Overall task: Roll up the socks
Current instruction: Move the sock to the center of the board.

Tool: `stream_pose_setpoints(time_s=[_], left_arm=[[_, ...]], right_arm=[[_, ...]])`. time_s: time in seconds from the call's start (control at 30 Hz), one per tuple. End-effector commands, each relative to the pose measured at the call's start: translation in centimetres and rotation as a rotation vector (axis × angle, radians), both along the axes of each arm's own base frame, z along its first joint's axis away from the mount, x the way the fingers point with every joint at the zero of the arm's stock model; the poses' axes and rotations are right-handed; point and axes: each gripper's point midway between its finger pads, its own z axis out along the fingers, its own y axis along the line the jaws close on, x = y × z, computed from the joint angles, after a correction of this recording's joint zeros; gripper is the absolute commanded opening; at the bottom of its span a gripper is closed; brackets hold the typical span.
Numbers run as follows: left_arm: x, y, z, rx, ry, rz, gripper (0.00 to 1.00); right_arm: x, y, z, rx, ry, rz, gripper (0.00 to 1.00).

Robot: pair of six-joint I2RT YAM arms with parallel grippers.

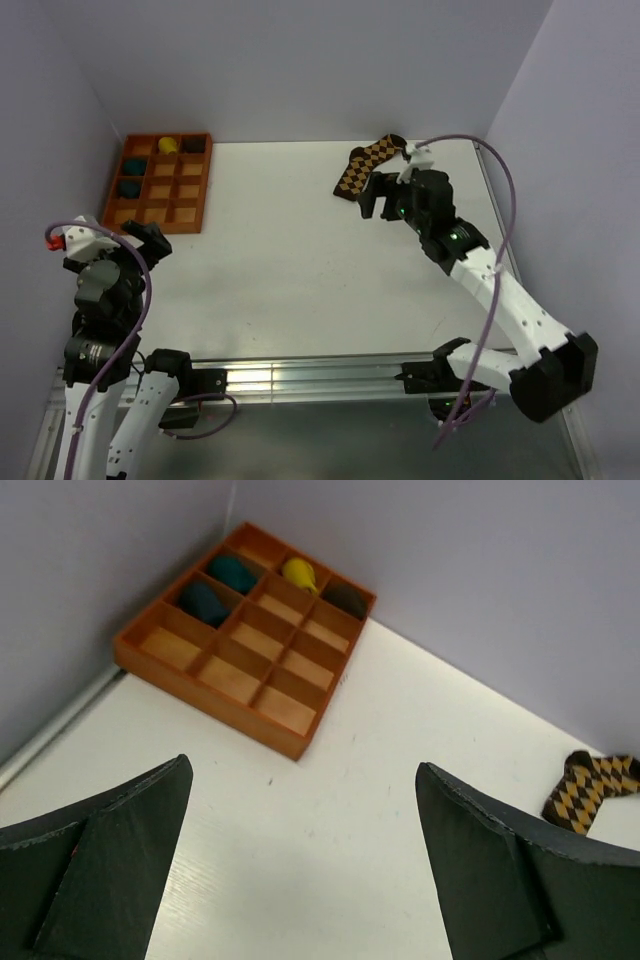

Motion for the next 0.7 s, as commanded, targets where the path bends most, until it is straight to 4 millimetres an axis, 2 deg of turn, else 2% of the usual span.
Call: stream_pose_setpoints(time_s=[0.0, 0.03, 0.07, 0.1, 0.13, 0.17, 0.2, 0.23, 0.27, 0.3, 0.33, 0.5, 0.53, 0.6, 0.63, 0.67], left_arm=[[1.7, -2.0, -0.3, -0.049, -0.035, -0.094, 0.99], [1.9, -2.2, -0.4, -0.056, -0.047, -0.101, 0.99], [2.3, -2.5, -1.2, -0.059, -0.032, -0.114, 0.99], [2.4, -2.6, -1.4, -0.060, -0.032, -0.119, 0.99], [2.6, -2.7, -1.8, -0.067, -0.025, -0.120, 0.99], [2.7, -2.8, -2.1, -0.070, -0.021, -0.121, 0.99], [2.9, -2.9, -2.6, -0.078, -0.013, -0.123, 1.00], [3.0, -3.0, -2.9, -0.082, -0.002, -0.123, 0.99], [3.1, -3.1, -3.1, -0.087, 0.003, -0.129, 0.99], [3.2, -3.3, -3.4, -0.090, 0.010, -0.137, 0.99], [3.3, -3.3, -3.6, -0.091, 0.019, -0.137, 0.99], [3.6, -3.2, -4.0, -0.083, 0.034, -0.129, 1.00], [3.6, -3.2, -4.1, -0.081, 0.034, -0.128, 0.99], [3.7, -3.2, -4.3, -0.081, 0.037, -0.129, 0.99], [3.8, -3.3, -4.4, -0.079, 0.044, -0.133, 0.99], [3.9, -3.4, -4.5, -0.081, 0.047, -0.136, 0.99]], right_arm=[[4.2, 2.4, 4.0, 0.094, -0.089, 0.039, 1.00], [5.5, 2.8, 5.3, 0.118, -0.101, 0.039, 1.00], [7.4, 3.7, 2.9, 0.110, -0.038, 0.058, 1.00], [8.5, 4.1, 2.4, 0.112, -0.021, 0.069, 1.00], [10.0, 4.0, 3.5, 0.128, -0.036, 0.069, 1.00], [11.2, 4.3, 2.5, 0.126, -0.003, 0.075, 1.00], [12.8, 4.9, -0.4, 0.118, 0.070, 0.089, 0.98], [14.4, 5.1, 0.2, 0.124, 0.064, 0.090, 0.96], [15.2, 5.3, -0.8, 0.125, 0.091, 0.094, 0.94], [16.5, 5.8, -3.9, 0.120, 0.151, 0.101, 0.93], [17.6, 5.9, -3.7, 0.137, 0.147, 0.105, 0.93], [21.2, 7.0, -9.0, 0.171, 0.248, 0.119, 0.93], [22.0, 7.0, -10.8, 0.176, 0.276, 0.113, 0.93], [22.7, 7.0, -12.2, 0.182, 0.291, 0.112, 0.93], [23.1, 7.2, -13.9, 0.190, 0.320, 0.111, 0.93], [23.3, 7.1, -14.6, 0.202, 0.340, 0.114, 0.93]])
